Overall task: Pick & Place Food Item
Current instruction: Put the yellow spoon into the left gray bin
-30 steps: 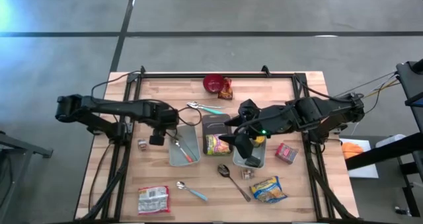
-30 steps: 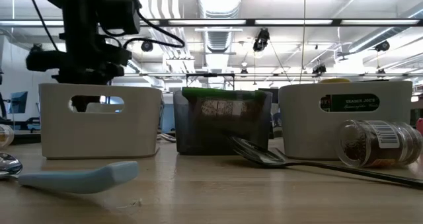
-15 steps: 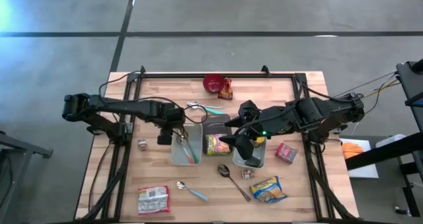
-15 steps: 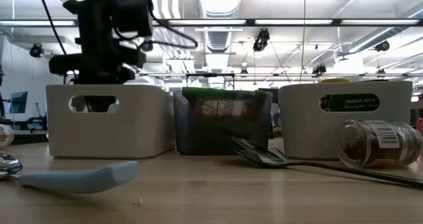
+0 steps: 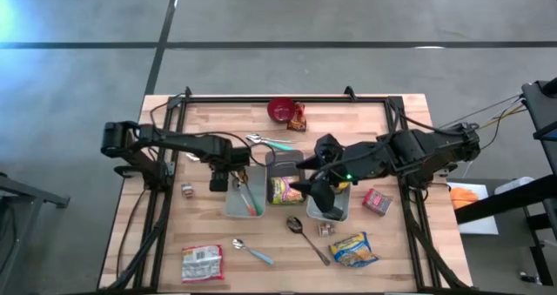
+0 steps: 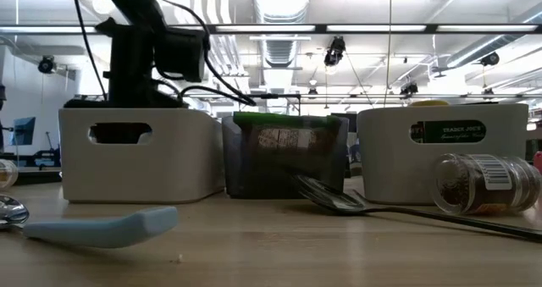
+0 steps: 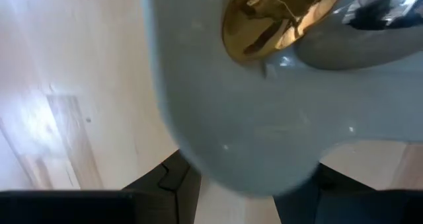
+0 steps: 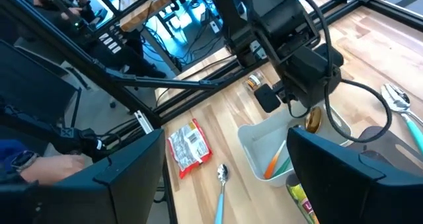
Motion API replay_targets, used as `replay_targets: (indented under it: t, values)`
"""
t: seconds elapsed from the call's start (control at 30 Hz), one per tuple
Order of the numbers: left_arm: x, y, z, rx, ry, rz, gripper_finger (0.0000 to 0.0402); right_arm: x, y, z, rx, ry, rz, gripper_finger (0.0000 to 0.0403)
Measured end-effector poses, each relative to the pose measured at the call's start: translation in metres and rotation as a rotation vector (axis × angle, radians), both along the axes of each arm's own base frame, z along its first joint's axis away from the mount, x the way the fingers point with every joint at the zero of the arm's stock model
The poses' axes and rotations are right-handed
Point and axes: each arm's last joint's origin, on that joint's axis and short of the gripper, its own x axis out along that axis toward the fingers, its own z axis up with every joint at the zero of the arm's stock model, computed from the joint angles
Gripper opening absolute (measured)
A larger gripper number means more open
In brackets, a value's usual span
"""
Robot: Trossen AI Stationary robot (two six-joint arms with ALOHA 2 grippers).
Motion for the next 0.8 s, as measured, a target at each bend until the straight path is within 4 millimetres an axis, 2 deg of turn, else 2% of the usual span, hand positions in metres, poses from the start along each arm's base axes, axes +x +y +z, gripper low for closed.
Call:
replay_targets:
  t: [0.17, 0.33, 0.8]
  values:
    - [0.004, 0.002, -0.007, 0.011, 0.020, -0.085, 0.0161, -0.001, 0.002, 0.000, -0.001, 0.003, 0.007, 0.0312]
    - [0.003, 0.002, -0.016, 0.012, 0.047, -0.097, 0.0151, -0.002, 0.005, 0.000, -0.001, 0.005, 0.016, 0.0312]
    - [0.000, 0.004, -0.022, 0.039, 0.041, -0.170, 0.0022, -0.007, 0.003, 0.003, 0.000, -0.003, 0.018, 0.0312]
